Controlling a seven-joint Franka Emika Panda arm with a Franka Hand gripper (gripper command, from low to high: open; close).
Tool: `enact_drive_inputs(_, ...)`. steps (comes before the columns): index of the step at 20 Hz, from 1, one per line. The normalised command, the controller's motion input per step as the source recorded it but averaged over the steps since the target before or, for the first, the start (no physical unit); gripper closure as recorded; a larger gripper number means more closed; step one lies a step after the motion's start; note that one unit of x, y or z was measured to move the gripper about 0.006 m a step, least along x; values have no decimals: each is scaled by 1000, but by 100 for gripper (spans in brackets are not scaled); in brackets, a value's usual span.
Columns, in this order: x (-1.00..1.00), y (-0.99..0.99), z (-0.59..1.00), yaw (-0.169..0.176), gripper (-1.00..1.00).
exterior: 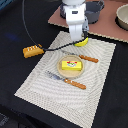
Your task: Interact with the objects in diverse but meaningful ways.
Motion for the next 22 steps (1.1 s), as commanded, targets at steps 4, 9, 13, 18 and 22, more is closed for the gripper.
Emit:
enact_drive_inputs(4,236,82,-267,10,-100)
enact_drive_inputs(9,466,257,-44,30,-100)
enact_drive_inputs(13,471,296,0,47,-100)
enact_drive_inputs(18,485,249,-4,47,-100)
enact_drive_inputs(22,373,210,-122,68,-100)
